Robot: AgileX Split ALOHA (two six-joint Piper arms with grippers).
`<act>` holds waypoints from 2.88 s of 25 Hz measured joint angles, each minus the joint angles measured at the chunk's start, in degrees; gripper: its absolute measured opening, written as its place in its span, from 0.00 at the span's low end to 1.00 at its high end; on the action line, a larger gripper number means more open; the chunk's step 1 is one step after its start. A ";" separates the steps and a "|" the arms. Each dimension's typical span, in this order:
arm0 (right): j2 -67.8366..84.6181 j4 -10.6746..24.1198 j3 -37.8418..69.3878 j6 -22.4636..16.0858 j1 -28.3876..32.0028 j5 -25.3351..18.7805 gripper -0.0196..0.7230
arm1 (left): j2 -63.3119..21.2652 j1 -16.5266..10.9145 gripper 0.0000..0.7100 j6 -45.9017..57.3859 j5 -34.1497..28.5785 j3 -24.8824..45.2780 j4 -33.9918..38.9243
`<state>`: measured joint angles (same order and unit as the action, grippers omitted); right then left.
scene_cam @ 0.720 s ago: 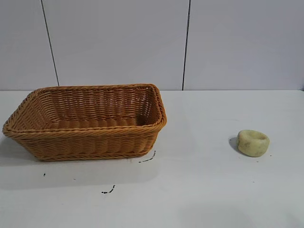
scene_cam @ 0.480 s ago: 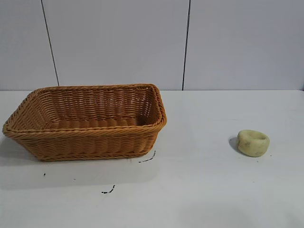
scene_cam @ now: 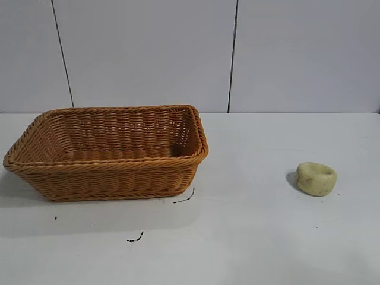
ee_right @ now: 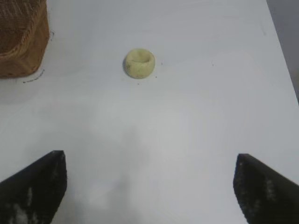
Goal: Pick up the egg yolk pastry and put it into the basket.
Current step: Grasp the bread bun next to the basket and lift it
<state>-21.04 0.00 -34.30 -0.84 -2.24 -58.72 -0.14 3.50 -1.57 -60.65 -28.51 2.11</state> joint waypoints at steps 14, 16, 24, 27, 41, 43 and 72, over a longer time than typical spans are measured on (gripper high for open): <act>-58.27 0.97 -19.34 -0.05 0.00 8.77 0.96 | 0.00 0.00 0.98 0.00 0.00 0.00 0.00; -65.16 1.01 -24.03 -0.05 0.00 9.61 0.96 | 0.00 0.00 0.98 0.00 0.00 0.00 0.00; -85.12 0.59 -41.49 0.07 0.00 9.95 0.96 | 0.00 0.00 0.98 0.00 0.00 0.00 0.00; -87.84 -1.58 -44.24 1.51 -0.09 10.27 0.96 | 0.00 0.00 0.98 0.00 0.00 0.00 0.00; -94.91 -3.15 -44.72 2.65 -3.48 15.43 0.96 | 0.00 0.00 0.98 0.00 0.00 0.00 0.00; -96.35 -3.02 -44.72 2.19 -3.48 17.14 0.96 | 0.00 0.00 0.98 0.00 0.00 0.00 0.00; -95.32 -2.22 -51.98 1.68 -3.48 7.43 0.25 | 0.00 0.00 0.98 0.00 0.00 0.00 0.00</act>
<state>-116.36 -2.22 -86.28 0.84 -5.72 -51.28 -0.14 3.50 -1.57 -60.65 -28.51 2.11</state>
